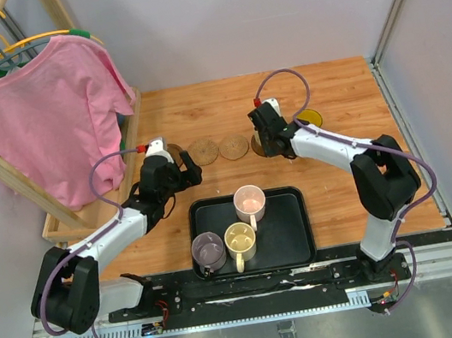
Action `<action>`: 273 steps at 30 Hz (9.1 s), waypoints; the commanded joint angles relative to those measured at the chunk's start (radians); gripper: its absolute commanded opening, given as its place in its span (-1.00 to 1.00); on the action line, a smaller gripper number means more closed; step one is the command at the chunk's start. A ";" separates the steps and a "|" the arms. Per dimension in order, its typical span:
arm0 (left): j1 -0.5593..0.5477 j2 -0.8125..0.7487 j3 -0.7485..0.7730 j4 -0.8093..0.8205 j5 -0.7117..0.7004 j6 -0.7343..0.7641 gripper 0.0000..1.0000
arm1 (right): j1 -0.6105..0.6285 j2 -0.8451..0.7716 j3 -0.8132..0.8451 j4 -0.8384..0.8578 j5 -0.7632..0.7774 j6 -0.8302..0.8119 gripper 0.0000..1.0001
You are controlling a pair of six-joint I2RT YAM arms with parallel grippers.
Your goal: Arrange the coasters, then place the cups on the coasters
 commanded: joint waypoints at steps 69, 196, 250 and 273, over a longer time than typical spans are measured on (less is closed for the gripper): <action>-0.009 0.029 -0.002 0.032 0.007 0.002 0.94 | -0.055 0.068 0.108 -0.058 -0.062 0.126 0.13; -0.224 -0.229 -0.117 -0.062 0.047 0.013 0.99 | 0.470 -0.386 -0.383 -0.040 -0.171 0.235 0.55; -0.224 -0.148 -0.116 -0.022 0.026 0.002 0.99 | 0.482 -0.292 -0.415 -0.071 -0.109 0.190 -0.98; -0.224 -0.276 -0.129 -0.099 -0.222 -0.027 0.99 | 0.475 -0.116 0.089 -0.244 0.167 0.162 -0.98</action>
